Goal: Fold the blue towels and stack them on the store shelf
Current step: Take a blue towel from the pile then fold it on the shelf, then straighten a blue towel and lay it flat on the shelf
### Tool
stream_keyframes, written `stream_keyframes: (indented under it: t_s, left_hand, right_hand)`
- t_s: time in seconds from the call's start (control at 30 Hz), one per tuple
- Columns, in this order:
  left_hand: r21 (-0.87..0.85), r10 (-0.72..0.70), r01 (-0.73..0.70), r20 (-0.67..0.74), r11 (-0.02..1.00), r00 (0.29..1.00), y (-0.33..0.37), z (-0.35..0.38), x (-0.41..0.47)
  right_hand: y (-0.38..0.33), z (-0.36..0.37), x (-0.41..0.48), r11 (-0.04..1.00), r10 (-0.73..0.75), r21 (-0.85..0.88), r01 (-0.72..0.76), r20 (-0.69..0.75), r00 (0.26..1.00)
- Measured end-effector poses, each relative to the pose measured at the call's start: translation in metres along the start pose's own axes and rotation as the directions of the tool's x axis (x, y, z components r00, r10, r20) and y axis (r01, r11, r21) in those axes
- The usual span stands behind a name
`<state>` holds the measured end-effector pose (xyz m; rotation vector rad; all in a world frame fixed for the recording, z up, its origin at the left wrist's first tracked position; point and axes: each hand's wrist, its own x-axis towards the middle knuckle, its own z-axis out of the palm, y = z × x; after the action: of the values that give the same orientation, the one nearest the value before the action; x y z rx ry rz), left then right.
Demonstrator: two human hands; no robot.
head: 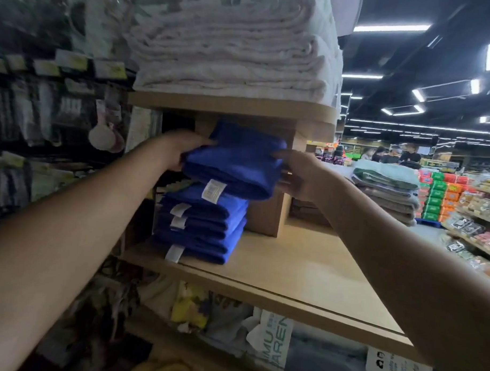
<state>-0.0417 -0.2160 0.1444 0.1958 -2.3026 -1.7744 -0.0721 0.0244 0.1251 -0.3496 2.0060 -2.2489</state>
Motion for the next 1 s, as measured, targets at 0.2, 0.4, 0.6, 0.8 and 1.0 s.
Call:
stream_keyframes:
  t_s: [0.2,0.4,0.6,0.8,1.0]
  left_hand:
    - [0.247,-0.135,0.142,-0.046,0.959,0.99,-0.023,-0.031,0.052]
    - [0.365,-0.134,0.137,-0.035,0.921,0.99,-0.054,-0.038,0.088]
    - [0.607,-0.05,0.084,-0.073,0.79,0.996,-0.066,-0.03,0.085]
    - [0.766,0.626,-0.335,-0.11,0.549,0.772,-0.043,0.027,0.017]
    - [0.384,0.704,-0.716,0.202,0.583,0.681,-0.065,0.174,-0.071]
  right_hand:
    - [0.03,0.036,0.052,0.999,0.031,-0.043,-0.031,-0.015,0.999]
    - [0.06,0.048,0.073,0.996,0.047,-0.079,-0.05,-0.047,0.998]
    - [0.071,0.041,0.068,0.958,0.082,-0.266,-0.106,-0.1,0.992]
    - [0.057,-0.015,0.016,0.934,-0.063,-0.354,0.038,-0.06,0.996]
    - [0.048,-0.149,-0.085,0.758,-0.245,-0.641,0.119,-0.111,0.963]
